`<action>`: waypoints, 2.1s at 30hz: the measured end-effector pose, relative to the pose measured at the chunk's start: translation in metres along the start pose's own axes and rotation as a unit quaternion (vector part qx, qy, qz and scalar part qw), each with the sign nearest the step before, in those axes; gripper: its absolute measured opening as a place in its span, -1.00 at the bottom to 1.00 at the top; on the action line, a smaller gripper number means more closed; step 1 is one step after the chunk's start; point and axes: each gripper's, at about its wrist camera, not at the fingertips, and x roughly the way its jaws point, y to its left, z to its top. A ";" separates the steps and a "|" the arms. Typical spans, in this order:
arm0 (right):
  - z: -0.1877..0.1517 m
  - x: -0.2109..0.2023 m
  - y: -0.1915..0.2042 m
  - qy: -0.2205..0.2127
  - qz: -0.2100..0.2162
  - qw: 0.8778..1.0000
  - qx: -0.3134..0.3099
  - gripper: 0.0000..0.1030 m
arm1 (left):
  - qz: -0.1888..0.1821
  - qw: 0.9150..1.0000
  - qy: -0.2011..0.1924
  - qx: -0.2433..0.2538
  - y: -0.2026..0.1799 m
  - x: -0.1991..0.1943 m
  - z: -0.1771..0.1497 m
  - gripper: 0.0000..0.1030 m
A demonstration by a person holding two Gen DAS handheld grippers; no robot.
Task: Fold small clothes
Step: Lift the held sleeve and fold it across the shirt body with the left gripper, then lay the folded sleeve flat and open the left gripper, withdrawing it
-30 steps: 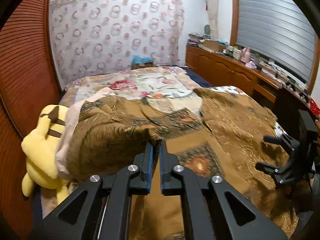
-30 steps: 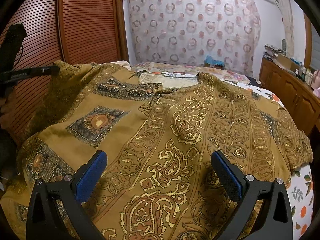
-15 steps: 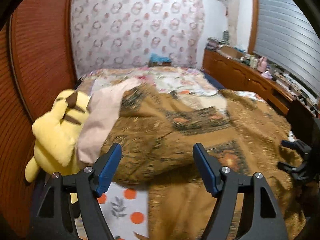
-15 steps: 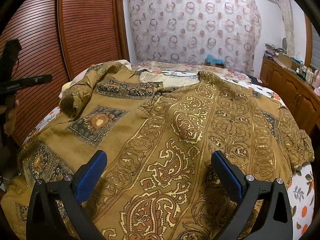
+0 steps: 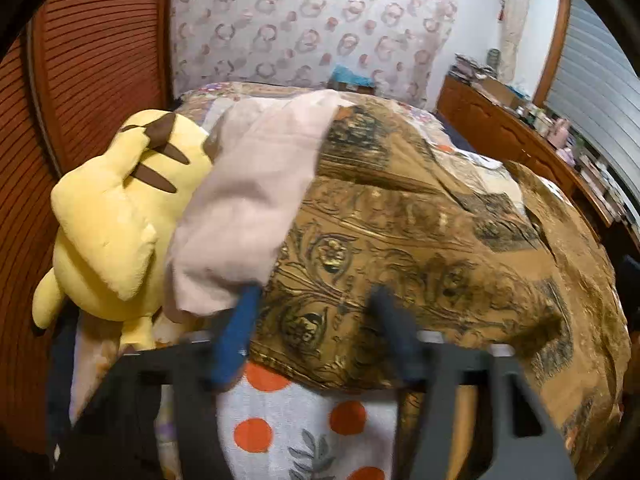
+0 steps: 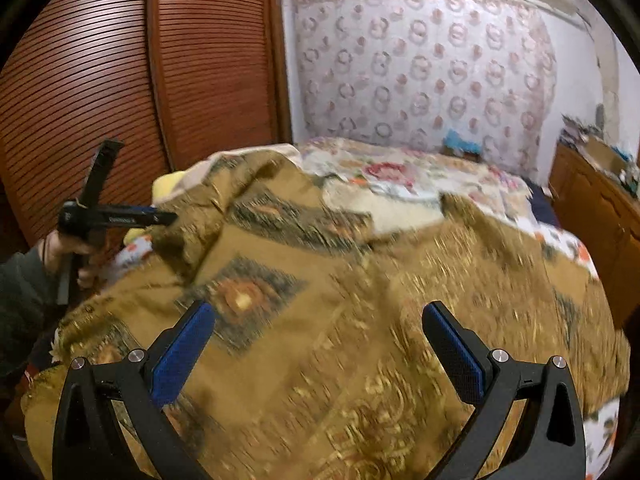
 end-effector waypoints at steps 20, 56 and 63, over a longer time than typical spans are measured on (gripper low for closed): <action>-0.008 -0.008 -0.023 -0.015 -0.021 0.999 0.030 1.00 | -0.075 0.985 -0.081 0.131 -0.139 -0.057 0.081 -0.88; 0.007 0.042 -0.023 0.049 -0.019 0.999 0.000 1.00 | -0.020 0.996 -0.024 0.087 -0.087 -0.007 0.009 0.57; 0.007 0.064 -0.019 0.078 -0.030 0.996 -0.004 1.00 | -0.058 0.992 -0.006 0.111 -0.103 0.008 0.032 -0.21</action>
